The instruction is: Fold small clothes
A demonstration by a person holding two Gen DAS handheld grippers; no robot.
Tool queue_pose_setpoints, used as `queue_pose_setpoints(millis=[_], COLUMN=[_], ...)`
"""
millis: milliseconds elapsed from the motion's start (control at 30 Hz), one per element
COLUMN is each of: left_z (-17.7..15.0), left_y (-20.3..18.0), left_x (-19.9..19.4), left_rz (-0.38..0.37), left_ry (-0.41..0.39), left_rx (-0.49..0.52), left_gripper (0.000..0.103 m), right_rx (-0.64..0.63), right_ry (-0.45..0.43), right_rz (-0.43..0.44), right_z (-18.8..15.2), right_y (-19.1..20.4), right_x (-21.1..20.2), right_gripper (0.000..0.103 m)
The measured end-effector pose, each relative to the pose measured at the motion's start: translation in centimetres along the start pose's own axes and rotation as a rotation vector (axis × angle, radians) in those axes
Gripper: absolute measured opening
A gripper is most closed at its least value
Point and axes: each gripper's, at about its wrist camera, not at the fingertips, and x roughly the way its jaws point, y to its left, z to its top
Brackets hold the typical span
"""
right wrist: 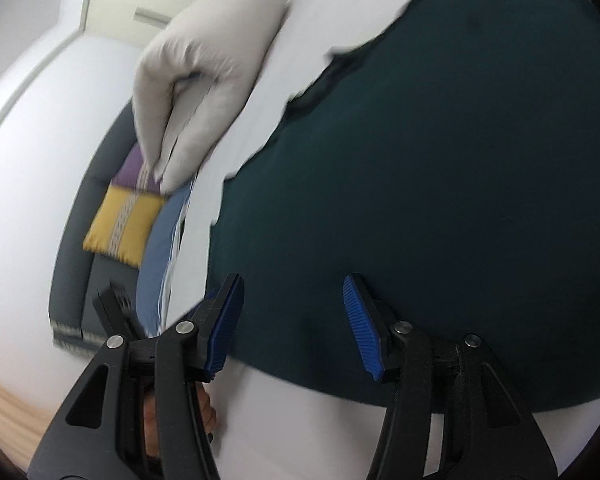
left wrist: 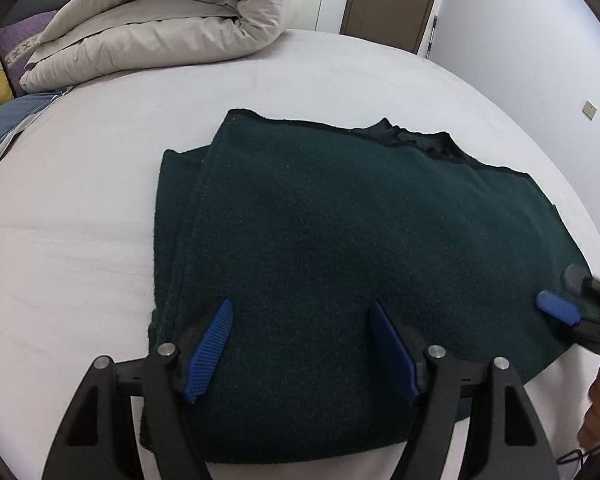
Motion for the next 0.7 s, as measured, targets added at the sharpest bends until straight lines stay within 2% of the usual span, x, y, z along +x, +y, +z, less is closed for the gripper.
queue_pose_setpoints(millis=[200,267,433,567,700], left_z=[-0.4,-0.4,-0.3,-0.1,0.1], left_y=[-0.1,0.0,-0.3,-0.7,-1.6], left_x=[-0.1,0.0,-0.4,-1.4,-2.4], left_rz=[0.001,-0.003,0.012,0.023,0.020], left_ry=[-0.007,-0.006,-0.002,-0.001,-0.006], left_rx=[0.007,0.006,0.016,0.006,0.017], left_gripper=[0.075,0.075,0.075,0.075,0.075], right_rx=[0.085,0.108,0.124,0.109,0.109], right_ry=[-0.174,-0.221,-0.312,-0.326,-0.318], right_rz=[-0.059,-0.054,-0.086,-0.141,-0.187], right_z=[2.3,2.7,3.2,4.0,4.9], right_y=[-5.0,-6.2,-7.3,-8.3,-9.4], right_x=[-6.9,-9.0,-14.0,-17.6,-18.8], right_gripper=[0.050,0.050,0.052,0.052,0.052])
